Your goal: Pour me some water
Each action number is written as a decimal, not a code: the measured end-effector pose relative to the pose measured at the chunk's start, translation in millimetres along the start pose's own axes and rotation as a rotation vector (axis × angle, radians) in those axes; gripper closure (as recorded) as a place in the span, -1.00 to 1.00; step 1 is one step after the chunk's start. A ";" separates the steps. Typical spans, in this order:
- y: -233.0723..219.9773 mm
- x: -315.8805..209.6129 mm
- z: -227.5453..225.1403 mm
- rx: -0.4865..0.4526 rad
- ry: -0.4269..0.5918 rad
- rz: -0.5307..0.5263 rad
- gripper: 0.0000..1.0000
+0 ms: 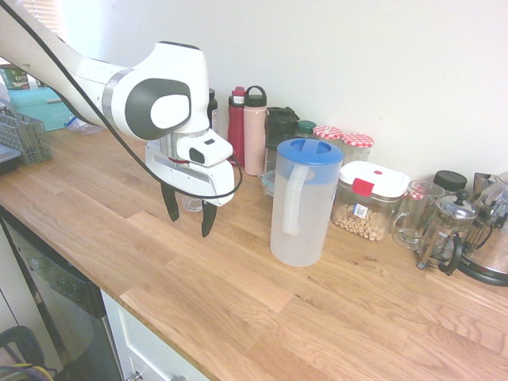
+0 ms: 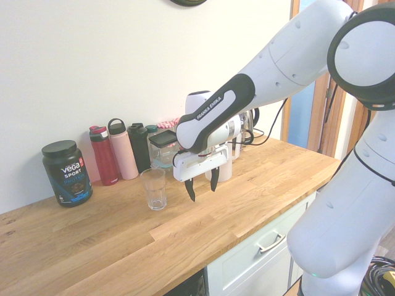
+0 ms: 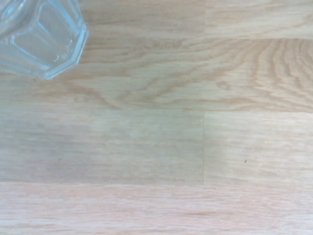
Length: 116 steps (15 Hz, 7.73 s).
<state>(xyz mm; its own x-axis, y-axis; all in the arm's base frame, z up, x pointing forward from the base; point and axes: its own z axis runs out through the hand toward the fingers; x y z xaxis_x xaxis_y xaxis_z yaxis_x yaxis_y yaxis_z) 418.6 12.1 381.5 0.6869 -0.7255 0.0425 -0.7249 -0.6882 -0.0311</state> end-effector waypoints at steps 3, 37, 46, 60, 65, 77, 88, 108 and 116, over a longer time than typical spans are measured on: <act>-0.5 1.6 -2.8 0.016 0.013 0.004 -1.00; 100.9 173.1 -113.1 0.104 0.209 0.041 1.00; 92.5 169.9 -111.3 0.106 0.205 0.024 1.00; 95.7 165.0 -148.9 0.131 0.240 0.034 1.00; 75.6 129.7 -219.1 0.119 0.250 -0.173 1.00; -40.4 19.4 -206.6 -0.184 0.185 -0.746 1.00; -96.7 -19.4 -179.2 -0.555 0.192 -0.930 1.00; -137.4 -37.2 -125.8 -0.913 0.229 -1.011 1.00; -140.6 -41.3 -126.1 -0.942 0.249 -1.020 1.00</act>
<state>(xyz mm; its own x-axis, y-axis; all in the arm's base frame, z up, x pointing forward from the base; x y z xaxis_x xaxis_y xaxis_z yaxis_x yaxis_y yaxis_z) 485.6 140.0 510.1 0.9683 0.1700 -0.1833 0.2482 -0.5667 0.7856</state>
